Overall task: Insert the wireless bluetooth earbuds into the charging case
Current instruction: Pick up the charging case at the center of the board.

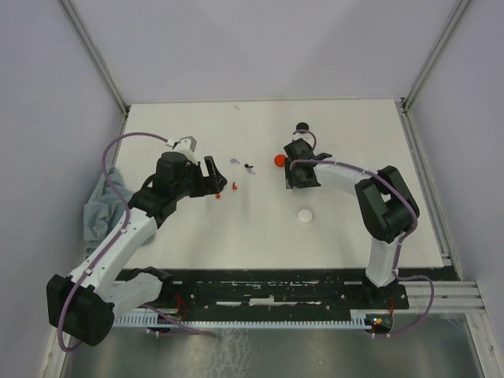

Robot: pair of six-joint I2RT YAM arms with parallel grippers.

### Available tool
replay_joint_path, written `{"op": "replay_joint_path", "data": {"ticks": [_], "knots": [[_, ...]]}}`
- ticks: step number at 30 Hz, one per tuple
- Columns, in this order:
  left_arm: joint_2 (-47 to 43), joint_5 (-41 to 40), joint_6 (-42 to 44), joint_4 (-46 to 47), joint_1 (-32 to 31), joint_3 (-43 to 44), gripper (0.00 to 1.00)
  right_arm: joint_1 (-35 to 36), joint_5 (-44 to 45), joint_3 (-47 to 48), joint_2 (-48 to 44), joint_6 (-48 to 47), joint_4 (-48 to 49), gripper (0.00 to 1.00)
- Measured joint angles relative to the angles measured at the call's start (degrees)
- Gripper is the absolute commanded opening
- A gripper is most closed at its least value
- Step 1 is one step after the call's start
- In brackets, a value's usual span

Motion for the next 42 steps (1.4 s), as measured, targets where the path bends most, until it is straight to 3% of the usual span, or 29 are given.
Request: {"op": "replay_joint_path", "data": {"ticks": [12, 19, 29, 42], "knots": [[3.1, 4.9, -1.2, 2.4, 0.0, 0.0, 0.86, 0.0, -0.6, 1.4, 2.7, -0.2, 2.3, 0.52], [6.3, 9.2, -3.4, 5.1, 0.0, 0.4, 0.83, 0.2, -2.2, -0.5, 1.5, -0.8, 4.2, 0.49], [11.3, 14.8, -6.8, 9.8, 0.0, 3.9, 0.74, 5.8, -4.3, -6.9, -12.4, -4.7, 7.9, 0.48], [16.1, 23.7, -12.1, 17.0, 0.0, 7.1, 0.62, 13.4, -10.8, -17.6, -28.5, -16.5, 26.0, 0.46]]}}
